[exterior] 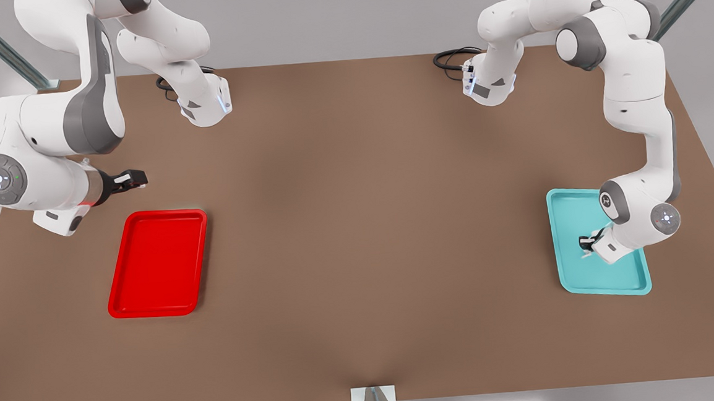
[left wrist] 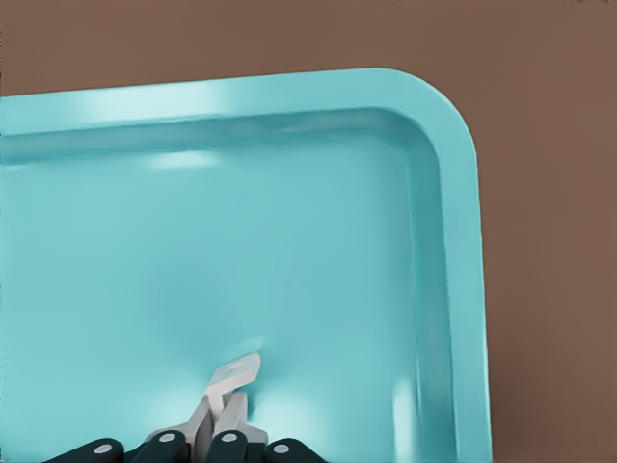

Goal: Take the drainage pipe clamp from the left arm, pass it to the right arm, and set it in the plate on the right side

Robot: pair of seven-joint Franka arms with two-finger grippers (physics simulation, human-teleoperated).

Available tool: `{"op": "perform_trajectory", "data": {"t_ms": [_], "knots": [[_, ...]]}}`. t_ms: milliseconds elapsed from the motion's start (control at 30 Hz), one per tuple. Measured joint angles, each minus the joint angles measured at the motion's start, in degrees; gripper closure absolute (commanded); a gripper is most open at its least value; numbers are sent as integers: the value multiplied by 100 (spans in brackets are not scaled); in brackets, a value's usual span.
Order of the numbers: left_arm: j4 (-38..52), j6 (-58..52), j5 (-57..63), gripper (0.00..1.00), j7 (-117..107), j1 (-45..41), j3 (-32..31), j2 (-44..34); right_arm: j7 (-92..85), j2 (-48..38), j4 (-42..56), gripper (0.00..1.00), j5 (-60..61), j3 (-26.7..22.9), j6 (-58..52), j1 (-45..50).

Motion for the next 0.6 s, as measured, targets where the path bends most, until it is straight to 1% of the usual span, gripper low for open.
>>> {"op": "perform_trajectory", "data": {"t_ms": [167, 300, 367, 467, 500, 600], "knots": [[3, -47, 13, 79, -28, -5, -2, -70, -10, 13, -7, 0, 1, 0, 4, 3], [-2, -432, 17, 79, -362, -184, -152, -629, -17, 19, -15, 0, 3, 0, 3, 9], [21, -611, 18, 79, -604, -367, -244, -780, -20, 22, -16, 0, 3, 0, 3, 9], [483, -996, 34, 79, -1122, -445, -845, -833, -25, 27, -15, 0, 5, 0, 4, 9], [671, -1133, 46, 79, -1345, -575, -1047, -835, -26, 27, -12, 0, 7, 0, 5, 9], [1184, -1490, 79, 79, -2252, -1668, -1252, -784, -30, 28, -10, 0, 9, 0, 6, 9]]}}
